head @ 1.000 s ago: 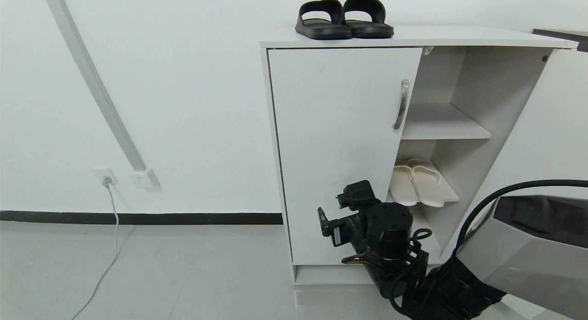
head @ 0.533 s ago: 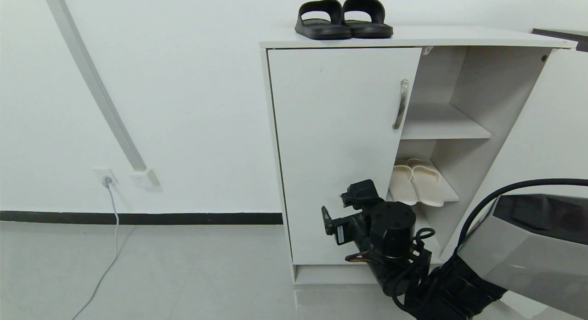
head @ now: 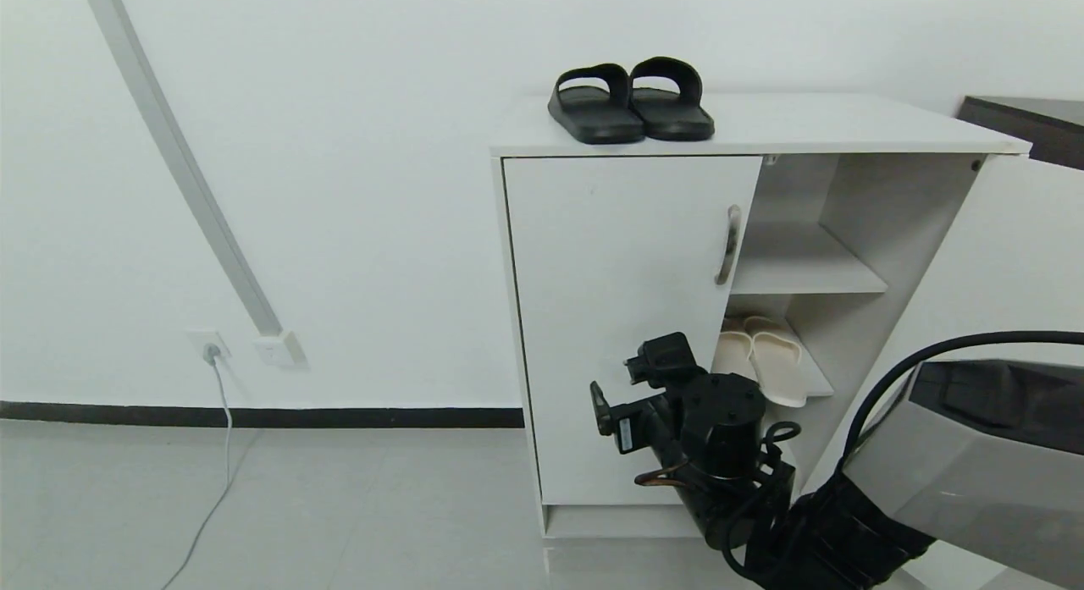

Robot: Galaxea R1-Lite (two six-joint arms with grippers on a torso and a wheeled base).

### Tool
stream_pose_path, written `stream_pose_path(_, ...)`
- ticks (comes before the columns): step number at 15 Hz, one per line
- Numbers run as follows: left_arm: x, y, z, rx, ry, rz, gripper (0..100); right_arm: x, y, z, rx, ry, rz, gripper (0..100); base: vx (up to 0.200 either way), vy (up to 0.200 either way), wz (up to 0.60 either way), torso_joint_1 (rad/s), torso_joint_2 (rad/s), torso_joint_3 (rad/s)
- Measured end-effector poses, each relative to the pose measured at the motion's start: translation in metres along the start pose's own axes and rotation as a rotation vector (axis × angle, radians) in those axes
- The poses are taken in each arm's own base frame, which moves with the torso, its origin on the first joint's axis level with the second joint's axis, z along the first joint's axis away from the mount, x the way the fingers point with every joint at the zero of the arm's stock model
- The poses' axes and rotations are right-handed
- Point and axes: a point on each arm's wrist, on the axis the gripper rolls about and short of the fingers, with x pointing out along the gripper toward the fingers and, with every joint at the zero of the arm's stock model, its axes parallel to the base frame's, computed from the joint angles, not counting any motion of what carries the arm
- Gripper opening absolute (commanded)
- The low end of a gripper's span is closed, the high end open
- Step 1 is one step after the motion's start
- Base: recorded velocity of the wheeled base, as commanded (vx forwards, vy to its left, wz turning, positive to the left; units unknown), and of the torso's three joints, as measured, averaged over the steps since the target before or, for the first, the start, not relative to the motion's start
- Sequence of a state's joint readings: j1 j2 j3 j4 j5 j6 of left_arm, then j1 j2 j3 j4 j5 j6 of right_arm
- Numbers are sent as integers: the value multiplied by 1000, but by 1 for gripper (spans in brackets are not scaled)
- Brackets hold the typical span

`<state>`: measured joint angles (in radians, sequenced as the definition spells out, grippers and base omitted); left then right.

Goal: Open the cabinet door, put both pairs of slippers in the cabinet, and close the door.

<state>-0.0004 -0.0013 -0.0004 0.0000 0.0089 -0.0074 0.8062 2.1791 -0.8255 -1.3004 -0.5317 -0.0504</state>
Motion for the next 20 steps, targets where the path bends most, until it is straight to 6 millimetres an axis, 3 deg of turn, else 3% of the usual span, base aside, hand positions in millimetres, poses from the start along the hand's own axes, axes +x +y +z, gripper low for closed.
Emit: stream_pose_path(20,0,0,0,3,0,0,0,-3,-1,-1,-1,-1,1,100,0,0,0,185,-504,-324)
